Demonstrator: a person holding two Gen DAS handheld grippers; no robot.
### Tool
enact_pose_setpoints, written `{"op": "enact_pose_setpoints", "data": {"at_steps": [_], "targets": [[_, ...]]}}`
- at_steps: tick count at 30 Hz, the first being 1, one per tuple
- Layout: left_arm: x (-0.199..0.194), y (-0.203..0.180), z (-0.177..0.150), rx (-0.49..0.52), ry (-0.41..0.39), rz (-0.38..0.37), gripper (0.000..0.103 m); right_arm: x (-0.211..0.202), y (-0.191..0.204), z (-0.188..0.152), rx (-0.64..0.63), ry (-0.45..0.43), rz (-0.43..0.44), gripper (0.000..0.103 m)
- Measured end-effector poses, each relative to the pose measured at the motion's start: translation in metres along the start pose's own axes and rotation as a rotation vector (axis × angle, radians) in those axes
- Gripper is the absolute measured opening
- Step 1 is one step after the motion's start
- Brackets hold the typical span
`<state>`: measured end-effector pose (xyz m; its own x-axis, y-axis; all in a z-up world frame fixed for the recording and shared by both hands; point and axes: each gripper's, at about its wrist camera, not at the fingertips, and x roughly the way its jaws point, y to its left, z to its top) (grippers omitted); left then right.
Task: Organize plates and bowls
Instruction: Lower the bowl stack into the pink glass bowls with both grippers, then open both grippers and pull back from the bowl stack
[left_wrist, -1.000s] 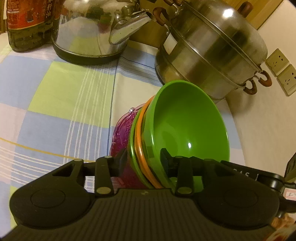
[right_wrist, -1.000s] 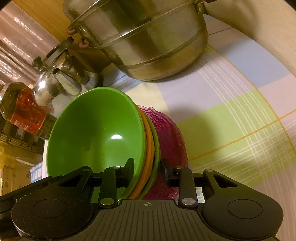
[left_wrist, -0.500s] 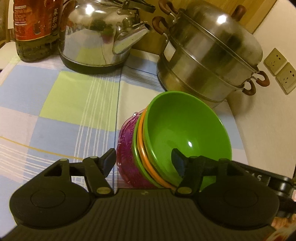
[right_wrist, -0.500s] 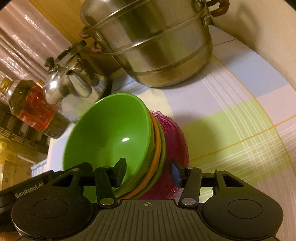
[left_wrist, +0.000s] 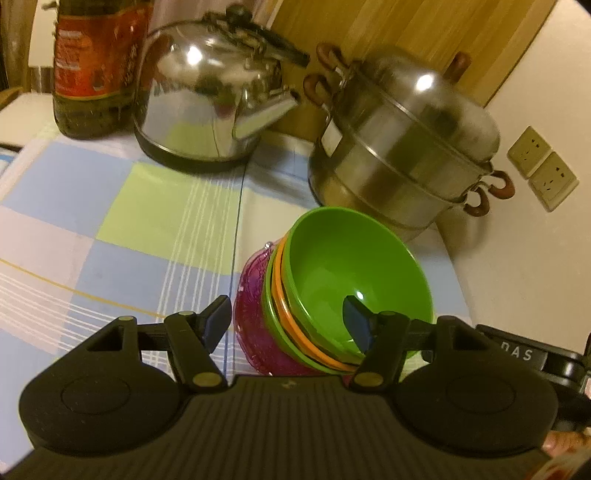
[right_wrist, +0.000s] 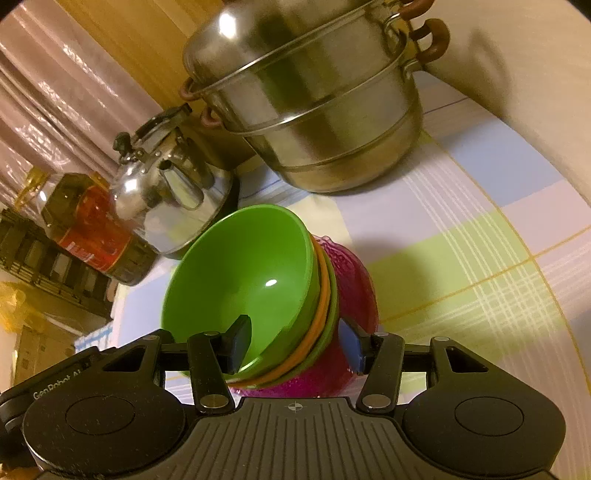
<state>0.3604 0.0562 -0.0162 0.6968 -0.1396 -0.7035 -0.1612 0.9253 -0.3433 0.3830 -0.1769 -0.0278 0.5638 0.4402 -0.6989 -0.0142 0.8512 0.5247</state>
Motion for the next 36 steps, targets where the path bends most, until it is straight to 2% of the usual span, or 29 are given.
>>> {"op": "enact_pose_setpoints", "data": {"at_steps": [5, 12, 14, 19, 25, 36], "targets": [[-0.026, -0.009, -0.021, 0.094, -0.079, 0.085, 0.063, -0.025, -0.001, -0.015, -0.002, -0.039, -0.006, 0.053], [-0.064, -0.016, -0.056, 0.166, -0.106, 0.083, 0.063, -0.062, 0.004, -0.056, -0.098, -0.087, -0.027, 0.053], [-0.076, -0.018, -0.068, 0.176, -0.100, 0.086, 0.063, -0.073, 0.006, -0.071, -0.128, -0.098, -0.035, 0.053], [-0.098, -0.017, -0.093, 0.123, -0.054, 0.080, 0.063, -0.097, 0.011, -0.102, -0.183, -0.092, -0.062, 0.053], [-0.124, -0.022, -0.118, 0.144, -0.033, 0.080, 0.063, -0.125, 0.015, -0.132, -0.221, -0.102, -0.121, 0.053], [-0.159, -0.018, -0.146, 0.157, -0.029, 0.102, 0.062, -0.154, 0.009, -0.171, -0.214, -0.091, -0.088, 0.053]]}}
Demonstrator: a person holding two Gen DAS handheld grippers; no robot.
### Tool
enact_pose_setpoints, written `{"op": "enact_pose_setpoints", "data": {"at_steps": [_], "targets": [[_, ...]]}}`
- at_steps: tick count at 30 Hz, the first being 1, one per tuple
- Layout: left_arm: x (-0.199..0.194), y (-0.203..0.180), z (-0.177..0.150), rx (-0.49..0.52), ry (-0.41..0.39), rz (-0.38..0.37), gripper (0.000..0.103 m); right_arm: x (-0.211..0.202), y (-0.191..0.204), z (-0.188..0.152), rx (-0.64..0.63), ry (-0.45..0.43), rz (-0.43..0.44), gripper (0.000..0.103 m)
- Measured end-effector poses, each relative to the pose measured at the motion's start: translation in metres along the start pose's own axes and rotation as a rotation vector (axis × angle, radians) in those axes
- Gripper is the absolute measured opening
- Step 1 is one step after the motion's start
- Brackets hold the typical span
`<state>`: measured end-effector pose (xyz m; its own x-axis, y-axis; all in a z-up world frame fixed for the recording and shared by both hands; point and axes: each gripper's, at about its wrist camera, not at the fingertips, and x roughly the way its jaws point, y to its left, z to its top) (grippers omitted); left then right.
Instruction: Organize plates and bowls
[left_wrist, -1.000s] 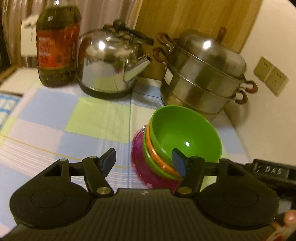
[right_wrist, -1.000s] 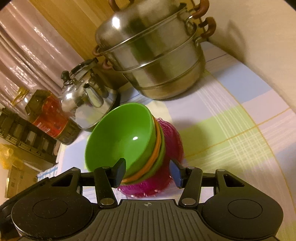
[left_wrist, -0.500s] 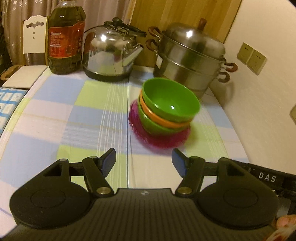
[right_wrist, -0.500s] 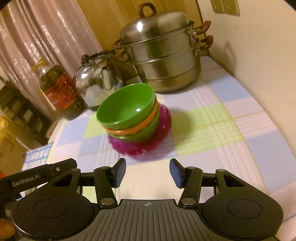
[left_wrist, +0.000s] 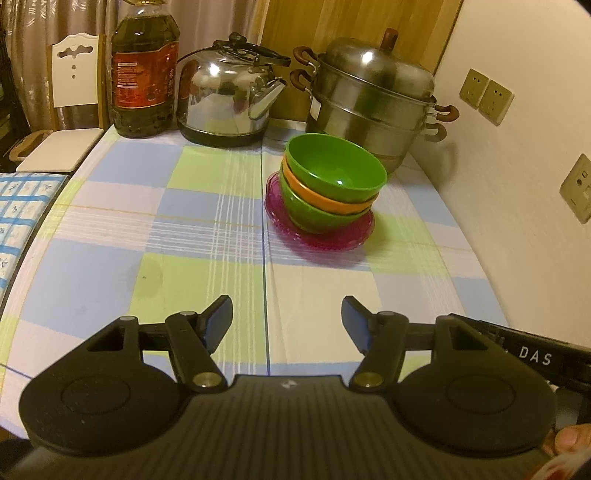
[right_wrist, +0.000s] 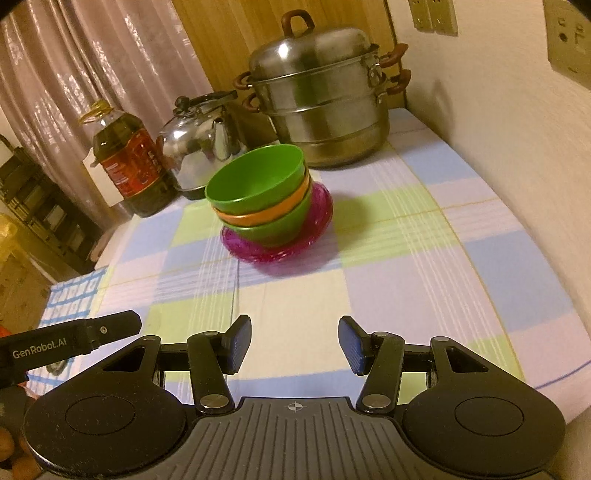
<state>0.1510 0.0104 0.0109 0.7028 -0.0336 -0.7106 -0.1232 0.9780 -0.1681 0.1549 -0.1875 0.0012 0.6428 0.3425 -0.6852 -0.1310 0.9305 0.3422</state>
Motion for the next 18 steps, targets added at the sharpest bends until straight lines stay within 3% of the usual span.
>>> {"op": "enact_pose_setpoints", "data": {"at_steps": [8, 11, 18], "targets": [[-0.014, -0.001, -0.013, 0.029, -0.005, -0.005, 0.062, -0.017, 0.005, -0.013, -0.035, -0.029, -0.027, 0.053], [-0.018, 0.001, -0.016, 0.001, 0.001, -0.030, 0.062, -0.024, 0.009, -0.016, -0.066, -0.050, -0.038, 0.053], [-0.027, -0.003, -0.026, -0.008, 0.001, -0.013, 0.063, -0.038, 0.017, -0.023, -0.107, -0.064, -0.054, 0.053]]}}
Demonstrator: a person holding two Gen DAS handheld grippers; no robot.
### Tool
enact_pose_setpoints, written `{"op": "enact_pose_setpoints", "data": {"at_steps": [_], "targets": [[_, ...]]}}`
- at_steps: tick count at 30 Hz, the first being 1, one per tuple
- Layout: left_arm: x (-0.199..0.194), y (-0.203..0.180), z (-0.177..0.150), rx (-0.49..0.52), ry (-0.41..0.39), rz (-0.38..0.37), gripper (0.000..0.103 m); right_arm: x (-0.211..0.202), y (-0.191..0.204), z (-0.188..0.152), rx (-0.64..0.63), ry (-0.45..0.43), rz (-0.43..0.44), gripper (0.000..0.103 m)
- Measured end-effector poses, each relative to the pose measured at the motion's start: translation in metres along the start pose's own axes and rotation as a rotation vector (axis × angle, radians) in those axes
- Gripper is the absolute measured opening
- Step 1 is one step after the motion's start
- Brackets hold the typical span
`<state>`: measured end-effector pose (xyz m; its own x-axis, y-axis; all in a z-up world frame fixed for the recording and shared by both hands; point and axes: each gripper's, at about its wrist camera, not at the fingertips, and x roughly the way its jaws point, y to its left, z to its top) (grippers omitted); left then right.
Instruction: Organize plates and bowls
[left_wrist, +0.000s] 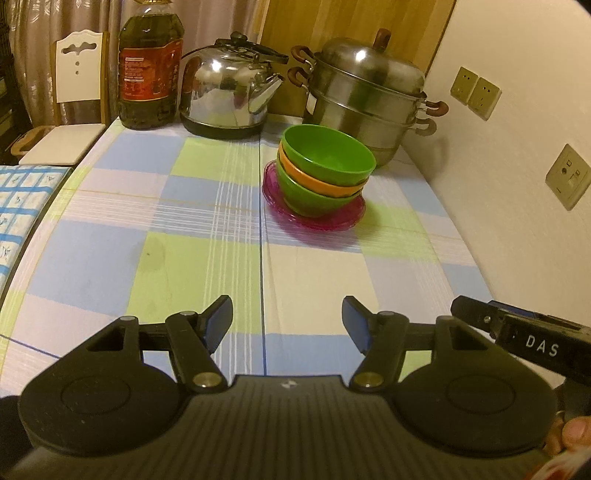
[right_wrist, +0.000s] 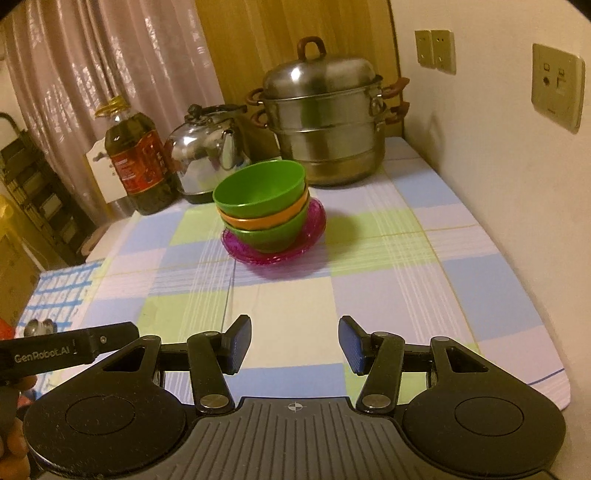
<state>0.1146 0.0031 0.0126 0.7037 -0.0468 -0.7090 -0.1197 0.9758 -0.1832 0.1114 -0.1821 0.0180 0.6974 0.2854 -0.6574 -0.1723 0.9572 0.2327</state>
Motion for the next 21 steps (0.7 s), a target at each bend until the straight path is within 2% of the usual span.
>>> {"op": "enact_pose_setpoints", "data": {"at_steps": [10, 21], "targets": [[-0.006, -0.011, -0.014, 0.063, -0.012, 0.025, 0.064, -0.006, 0.007, -0.010, -0.019, 0.023, 0.003, 0.053], [-0.007, -0.008, -0.016, 0.051, -0.017, 0.021, 0.064, -0.005, 0.011, -0.013, -0.018, 0.030, 0.009, 0.053]]}}
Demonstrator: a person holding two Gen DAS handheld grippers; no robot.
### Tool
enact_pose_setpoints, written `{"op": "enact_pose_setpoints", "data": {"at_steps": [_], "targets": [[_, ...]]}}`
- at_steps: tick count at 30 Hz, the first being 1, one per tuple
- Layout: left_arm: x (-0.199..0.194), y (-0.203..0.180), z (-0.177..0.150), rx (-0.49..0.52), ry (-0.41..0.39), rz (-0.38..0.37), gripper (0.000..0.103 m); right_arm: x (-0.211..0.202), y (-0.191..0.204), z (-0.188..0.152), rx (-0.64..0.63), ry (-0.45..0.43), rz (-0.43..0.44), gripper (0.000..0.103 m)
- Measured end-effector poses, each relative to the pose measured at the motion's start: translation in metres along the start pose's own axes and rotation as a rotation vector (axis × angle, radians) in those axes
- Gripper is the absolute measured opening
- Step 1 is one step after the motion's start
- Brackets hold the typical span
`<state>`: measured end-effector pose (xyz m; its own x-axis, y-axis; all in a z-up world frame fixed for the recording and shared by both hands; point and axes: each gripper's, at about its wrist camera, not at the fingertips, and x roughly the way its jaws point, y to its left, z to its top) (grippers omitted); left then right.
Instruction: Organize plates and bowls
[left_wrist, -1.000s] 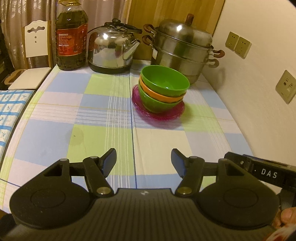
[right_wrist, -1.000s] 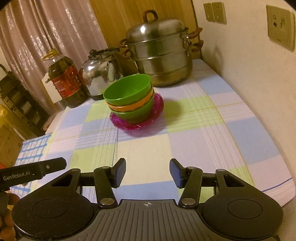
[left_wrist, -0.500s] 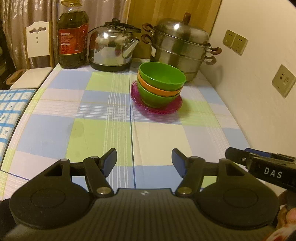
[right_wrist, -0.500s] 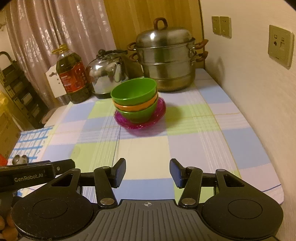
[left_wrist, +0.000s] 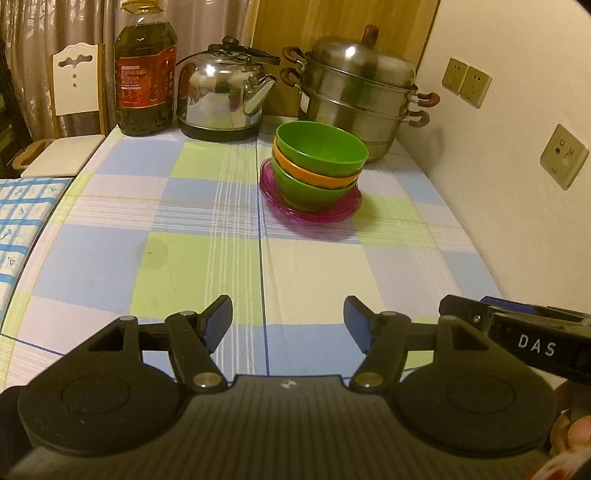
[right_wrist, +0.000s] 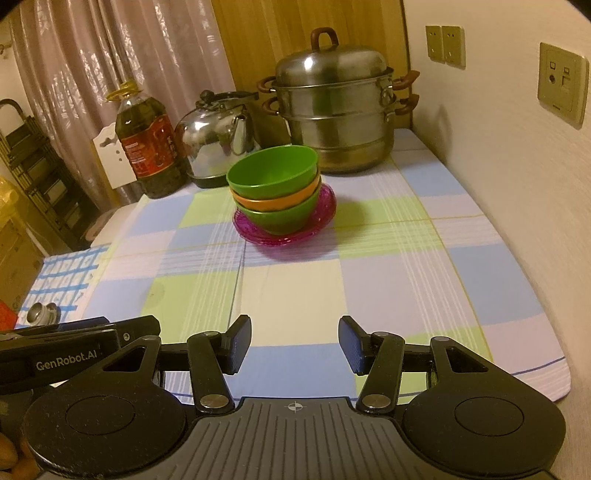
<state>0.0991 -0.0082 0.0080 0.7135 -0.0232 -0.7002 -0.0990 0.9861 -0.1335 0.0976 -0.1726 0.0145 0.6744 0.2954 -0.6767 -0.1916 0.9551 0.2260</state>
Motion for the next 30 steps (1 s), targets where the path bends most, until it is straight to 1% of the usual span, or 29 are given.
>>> {"op": "enact_pose_setpoints", "data": {"at_steps": [11, 30], "targets": [[-0.0007, -0.0001, 0.0016, 0.015, -0.011, 0.019, 0.064, -0.0005, 0.0015, 0.0000, -0.007, -0.002, 0.003, 0.053], [-0.0027, 0.0005, 0.0020, 0.023, -0.019, 0.013, 0.064, -0.0026, 0.0029, 0.0007, -0.009, -0.004, 0.002, 0.053]]}}
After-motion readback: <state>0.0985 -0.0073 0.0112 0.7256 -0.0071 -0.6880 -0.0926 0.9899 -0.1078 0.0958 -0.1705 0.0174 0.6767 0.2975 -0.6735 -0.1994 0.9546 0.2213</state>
